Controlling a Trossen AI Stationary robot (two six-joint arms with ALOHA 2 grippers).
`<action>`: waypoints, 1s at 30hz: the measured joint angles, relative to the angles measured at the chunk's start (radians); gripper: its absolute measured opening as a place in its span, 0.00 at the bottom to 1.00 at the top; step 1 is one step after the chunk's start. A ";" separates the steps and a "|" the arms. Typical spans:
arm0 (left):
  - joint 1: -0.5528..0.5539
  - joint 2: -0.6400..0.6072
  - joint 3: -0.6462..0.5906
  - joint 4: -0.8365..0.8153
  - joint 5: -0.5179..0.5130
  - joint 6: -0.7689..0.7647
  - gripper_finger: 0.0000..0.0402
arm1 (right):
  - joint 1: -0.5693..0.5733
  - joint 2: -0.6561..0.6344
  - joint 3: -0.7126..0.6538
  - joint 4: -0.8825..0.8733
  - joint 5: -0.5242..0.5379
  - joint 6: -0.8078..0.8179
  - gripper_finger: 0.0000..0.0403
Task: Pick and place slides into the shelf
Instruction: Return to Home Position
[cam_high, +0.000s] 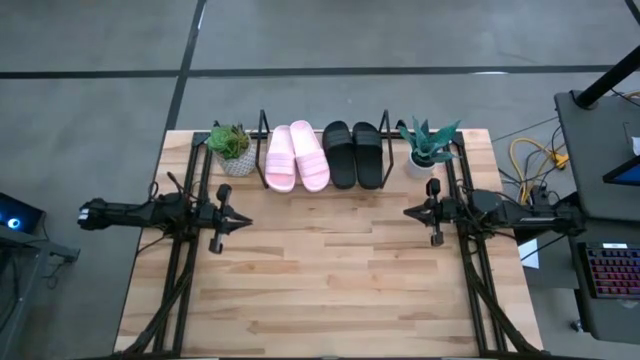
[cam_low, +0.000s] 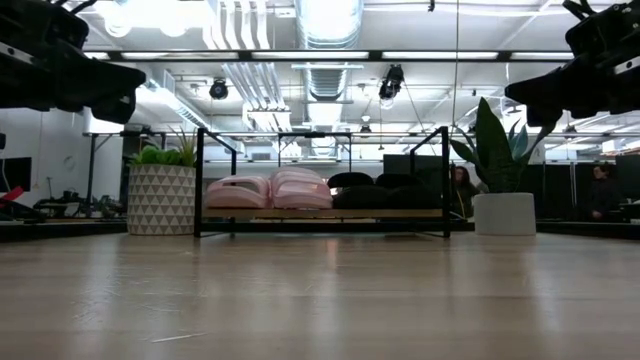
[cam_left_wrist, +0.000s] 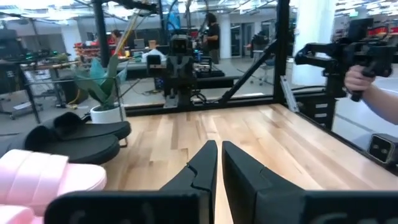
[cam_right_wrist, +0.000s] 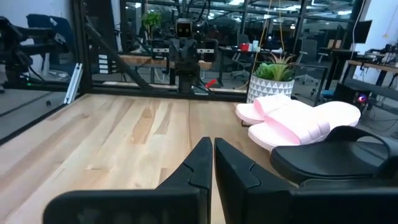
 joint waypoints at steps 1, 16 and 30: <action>0.000 0.000 0.000 0.000 0.012 0.000 0.03 | 0.000 0.000 0.000 0.000 0.000 0.009 0.02; 0.000 0.021 -0.001 -0.002 0.021 0.002 0.03 | 0.000 0.020 0.000 0.000 0.003 0.021 0.02; 0.000 0.032 -0.002 0.011 0.026 0.002 0.03 | 0.000 0.032 0.001 0.000 0.011 0.089 0.02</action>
